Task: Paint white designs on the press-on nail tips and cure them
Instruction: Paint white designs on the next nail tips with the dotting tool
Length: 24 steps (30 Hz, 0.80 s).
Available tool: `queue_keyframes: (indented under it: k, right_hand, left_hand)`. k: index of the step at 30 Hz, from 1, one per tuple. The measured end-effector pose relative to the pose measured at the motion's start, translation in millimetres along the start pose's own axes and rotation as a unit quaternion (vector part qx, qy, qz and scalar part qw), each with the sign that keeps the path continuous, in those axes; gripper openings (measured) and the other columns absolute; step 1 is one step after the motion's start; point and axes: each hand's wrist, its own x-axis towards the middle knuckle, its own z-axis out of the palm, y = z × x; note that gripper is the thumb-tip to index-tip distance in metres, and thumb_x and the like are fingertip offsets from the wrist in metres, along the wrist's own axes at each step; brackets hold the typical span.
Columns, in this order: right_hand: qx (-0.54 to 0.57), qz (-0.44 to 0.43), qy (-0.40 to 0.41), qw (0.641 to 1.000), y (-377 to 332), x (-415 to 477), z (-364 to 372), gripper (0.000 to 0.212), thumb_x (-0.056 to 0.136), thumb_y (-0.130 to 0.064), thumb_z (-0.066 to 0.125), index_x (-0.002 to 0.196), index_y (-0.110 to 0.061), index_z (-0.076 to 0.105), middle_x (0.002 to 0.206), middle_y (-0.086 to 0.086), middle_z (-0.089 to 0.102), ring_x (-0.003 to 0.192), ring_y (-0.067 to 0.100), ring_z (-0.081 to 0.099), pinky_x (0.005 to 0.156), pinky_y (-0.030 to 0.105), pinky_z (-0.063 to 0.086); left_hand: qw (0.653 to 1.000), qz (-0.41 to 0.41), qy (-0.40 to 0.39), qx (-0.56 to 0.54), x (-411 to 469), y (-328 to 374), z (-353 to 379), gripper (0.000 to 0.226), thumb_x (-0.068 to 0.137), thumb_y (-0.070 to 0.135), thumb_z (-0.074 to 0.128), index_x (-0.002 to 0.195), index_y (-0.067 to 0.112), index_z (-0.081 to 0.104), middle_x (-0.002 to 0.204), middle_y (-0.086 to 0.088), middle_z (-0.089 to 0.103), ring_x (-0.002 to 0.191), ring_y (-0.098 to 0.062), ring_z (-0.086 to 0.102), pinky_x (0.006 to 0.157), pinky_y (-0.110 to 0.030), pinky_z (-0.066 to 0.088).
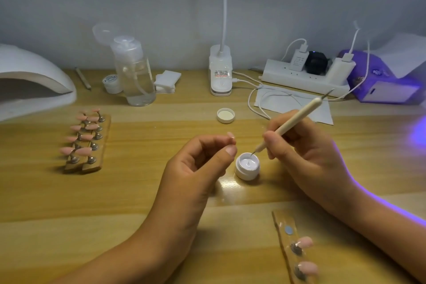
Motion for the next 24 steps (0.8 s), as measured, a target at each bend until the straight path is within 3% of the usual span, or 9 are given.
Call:
queue_keyframes:
  k: [5, 11, 17, 21, 24]
  right_hand:
    - [0.172, 0.102, 0.079, 0.976, -3.1, -1.1, -11.7, 0.013, 0.078, -0.025, 0.071, 0.084, -0.021, 0.061, 0.069, -0.004, 0.057, 0.070, 0.007, 0.055, 0.070, 0.019, 0.048]
    - [0.337, 0.146, 0.049, 0.929, -4.9, -1.4, -11.3, 0.014, 0.074, -0.016, 0.063, 0.070, -0.024, 0.053, 0.063, -0.007, 0.045, 0.060, 0.007, 0.045, 0.075, 0.023, 0.049]
    - [0.365, 0.159, 0.058, 0.915, -14.5, -3.2, -2.7, 0.021, 0.080, -0.024, 0.062, 0.062, -0.024, 0.050, 0.053, -0.008, 0.040, 0.051, 0.005, 0.043, 0.074, 0.028, 0.053]
    - [0.388, 0.157, 0.060, 0.906, -18.0, -1.7, 0.5, 0.026, 0.082, -0.021, 0.062, 0.061, -0.018, 0.047, 0.050, -0.003, 0.036, 0.047, 0.006, 0.037, 0.075, 0.038, 0.057]
    - [0.378, 0.166, 0.054, 0.909, -18.3, -2.1, 2.1, 0.027, 0.080, -0.020, 0.063, 0.059, -0.019, 0.046, 0.049, -0.002, 0.036, 0.046, 0.007, 0.035, 0.072, 0.038, 0.058]
  left_hand:
    - [1.000, -0.007, -0.010, 0.006, -0.2, 0.7, 0.1, 0.021, 0.067, 0.036, 0.077, 0.087, 0.029, 0.076, 0.088, 0.014, 0.072, 0.078, 0.002, 0.063, 0.067, -0.011, 0.048]
    - [0.997, 0.006, -0.062, 0.042, -2.0, 2.4, 3.0, 0.010, 0.076, 0.019, 0.076, 0.080, 0.028, 0.075, 0.086, 0.010, 0.072, 0.071, 0.002, 0.063, 0.066, -0.009, 0.047]
    - [0.991, 0.013, -0.110, 0.073, -4.9, 2.6, 4.4, 0.012, 0.071, 0.031, 0.073, 0.081, 0.025, 0.073, 0.086, 0.010, 0.073, 0.076, 0.001, 0.064, 0.067, -0.009, 0.047]
    - [0.988, 0.008, -0.119, 0.099, -6.1, 1.6, 3.9, 0.013, 0.072, 0.034, 0.072, 0.081, 0.024, 0.072, 0.086, 0.010, 0.072, 0.076, -0.001, 0.062, 0.066, -0.010, 0.045]
    - [0.988, 0.000, -0.118, 0.102, -5.9, 0.8, 3.9, 0.016, 0.071, 0.035, 0.072, 0.080, 0.023, 0.072, 0.086, 0.008, 0.073, 0.076, -0.002, 0.061, 0.065, -0.010, 0.045]
